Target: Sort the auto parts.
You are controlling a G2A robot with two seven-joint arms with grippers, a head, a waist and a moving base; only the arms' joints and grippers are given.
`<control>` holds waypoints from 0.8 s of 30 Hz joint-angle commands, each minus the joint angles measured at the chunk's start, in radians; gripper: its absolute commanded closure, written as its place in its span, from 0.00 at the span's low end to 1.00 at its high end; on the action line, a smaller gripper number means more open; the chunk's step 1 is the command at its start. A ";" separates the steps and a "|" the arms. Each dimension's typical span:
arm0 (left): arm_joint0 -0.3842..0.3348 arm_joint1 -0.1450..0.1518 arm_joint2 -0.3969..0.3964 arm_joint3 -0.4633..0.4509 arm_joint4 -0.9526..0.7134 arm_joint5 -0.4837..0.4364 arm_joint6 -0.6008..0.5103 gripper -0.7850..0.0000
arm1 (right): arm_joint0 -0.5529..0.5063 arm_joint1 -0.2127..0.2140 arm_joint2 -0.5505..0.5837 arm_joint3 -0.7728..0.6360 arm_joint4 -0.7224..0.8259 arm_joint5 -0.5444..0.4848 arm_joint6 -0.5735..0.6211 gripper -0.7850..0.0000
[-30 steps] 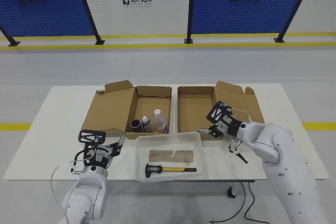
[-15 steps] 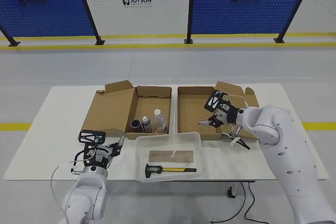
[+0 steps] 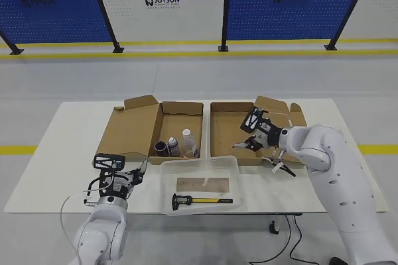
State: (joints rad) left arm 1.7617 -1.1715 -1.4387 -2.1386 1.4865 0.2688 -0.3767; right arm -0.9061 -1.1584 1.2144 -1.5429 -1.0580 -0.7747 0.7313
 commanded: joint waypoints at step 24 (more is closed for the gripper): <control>-0.002 -0.001 -0.005 0.003 -0.005 0.001 0.007 0.00 | 0.089 -0.045 -0.328 -0.038 0.165 0.112 0.208 0.00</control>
State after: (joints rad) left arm 1.7612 -1.1717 -1.4397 -2.1382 1.4857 0.2690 -0.3755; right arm -0.8167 -1.2020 0.8924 -1.5909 -0.9036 -0.6647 0.9433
